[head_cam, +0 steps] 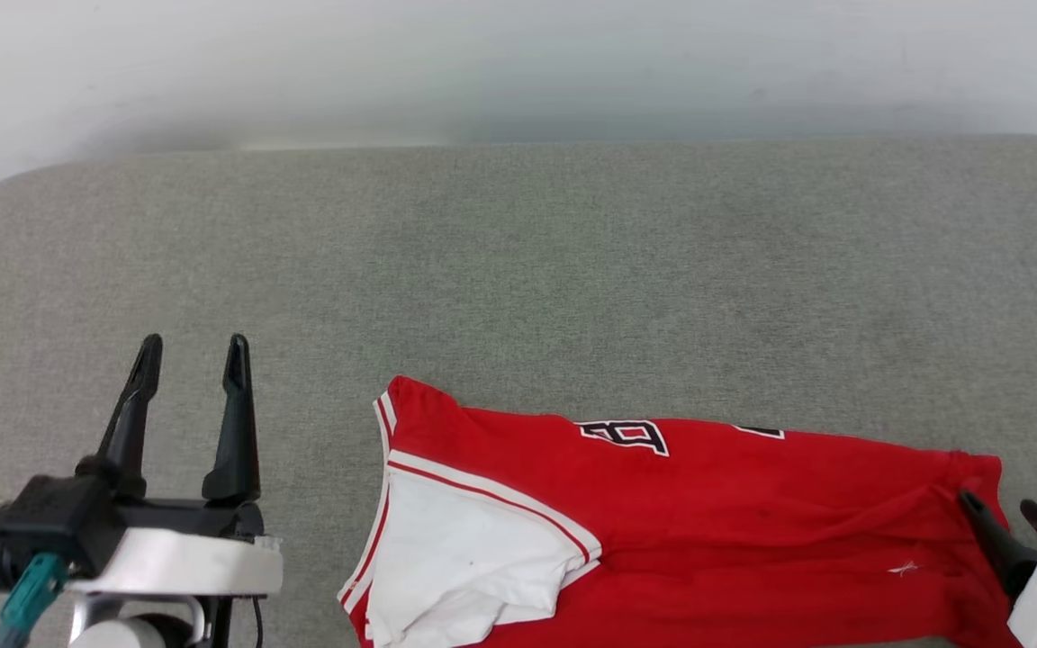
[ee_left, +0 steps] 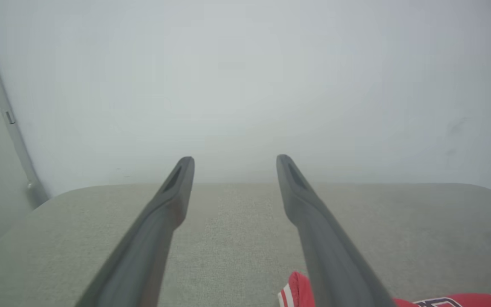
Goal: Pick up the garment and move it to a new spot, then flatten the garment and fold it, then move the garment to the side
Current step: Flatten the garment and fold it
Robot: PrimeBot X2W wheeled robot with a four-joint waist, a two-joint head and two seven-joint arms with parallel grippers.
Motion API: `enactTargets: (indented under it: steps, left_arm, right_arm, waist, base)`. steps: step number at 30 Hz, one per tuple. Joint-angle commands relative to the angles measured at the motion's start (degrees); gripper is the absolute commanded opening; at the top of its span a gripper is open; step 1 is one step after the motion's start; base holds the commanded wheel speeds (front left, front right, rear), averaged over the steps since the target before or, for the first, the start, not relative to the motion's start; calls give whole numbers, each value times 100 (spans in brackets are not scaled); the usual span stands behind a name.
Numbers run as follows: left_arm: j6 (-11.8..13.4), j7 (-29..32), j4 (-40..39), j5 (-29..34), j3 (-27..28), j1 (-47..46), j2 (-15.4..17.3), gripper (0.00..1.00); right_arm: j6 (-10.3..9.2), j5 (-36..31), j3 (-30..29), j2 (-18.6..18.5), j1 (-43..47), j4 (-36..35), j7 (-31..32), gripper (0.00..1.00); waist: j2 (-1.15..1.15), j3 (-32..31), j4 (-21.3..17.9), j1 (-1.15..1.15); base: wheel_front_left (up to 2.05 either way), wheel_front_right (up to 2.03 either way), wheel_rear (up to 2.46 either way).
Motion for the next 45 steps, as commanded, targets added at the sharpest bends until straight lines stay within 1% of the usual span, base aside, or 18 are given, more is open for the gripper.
enactTargets:
  steps: [1, 3, 5, 9, 14, 18, 22, 25, 31, 32, 33, 34, 39, 45]
  left_arm:
    - [-51, -21, -59, 145, 120, 148, -126, 100]
    - [-196, -22, -189, 506, 419, 260, -357, 100]
    - [-366, -18, -272, 723, 682, 343, -648, 100]
    - [-762, -19, -264, 1103, 1046, 395, -1029, 100]
    - [-1234, -19, -118, 1388, 1376, 393, -1409, 100]
    - [-1496, -20, -58, 1552, 1574, 299, -1641, 100]
    - [-1656, -20, -5, 1652, 1701, 240, -1775, 100]
    - [-1718, -20, 31, 1711, 1751, 227, -1847, 100]
    - [-1787, -20, 123, 1765, 1773, 280, -1911, 100]
    - [-1794, -20, 139, 1764, 1774, 290, -1919, 100]
    - [-1796, -20, 153, 1770, 1779, 297, -1926, 100]
    - [-1800, -20, 167, 1776, 1780, 305, -1934, 100]
    - [-1803, -20, 204, 1788, 1760, 324, -1947, 100]
    - [-1805, -20, 222, 1728, 1705, 354, -1873, 100]
  right_arm:
    - [-2, -25, -70, 74, 57, 65, -41, 100]
    - [-2, -65, -227, 180, 69, 230, -112, 100]
    - [-2, -110, -379, 274, 52, 441, -176, 100]
    - [-2, -201, -601, 440, -78, 872, -292, 100]
    - [-2, -264, -732, 537, -259, 1326, -382, 100]
    - [-4, -371, -825, 583, -350, 1668, -440, 100]
    - [-6, -550, -839, 649, -356, 1992, -456, 100]
    - [-6, -592, -795, 735, -356, 2201, -486, 100]
    - [10, -408, -387, 887, -274, 2481, -437, 100]
    - [14, -369, -290, 903, -254, 2497, -419, 73]
    - [30, -338, -229, 896, -240, 2501, -460, 2]
    - [32, -315, -203, 882, -234, 2501, -514, 0]
    - [-2, -380, -306, 717, -345, 2412, -827, 0]
    - [-8, -479, -669, 394, -571, 2279, -1155, 0]
  waist:
    - [0, 30, 38, 0]
    - [0, 60, 78, 0]
    - [0, 88, 125, 0]
    - [0, 142, 203, 0]
    - [0, 213, 265, 0]
    - [0, 290, 331, 0]
    - [0, 338, 385, 0]
    - [0, 349, 413, 0]
    - [0, 310, 399, 0]
    - [0, 298, 392, 0]
    - [0, 285, 383, 0]
    - [0, 269, 373, 0]
    - [0, 202, 312, 0]
    - [0, 103, 224, 0]
  base:
    - [0, 0, 0]
    - [0, 0, 0]
    - [0, 0, 0]
    - [0, 0, 0]
    - [0, 0, 0]
    - [0, 0, 0]
    - [0, 0, 0]
    - [0, 0, 0]
    - [0, 0, 0]
    - [0, 0, 0]
    - [0, 0, 0]
    - [0, 0, 0]
    - [0, 0, 0]
    - [0, 0, 0]
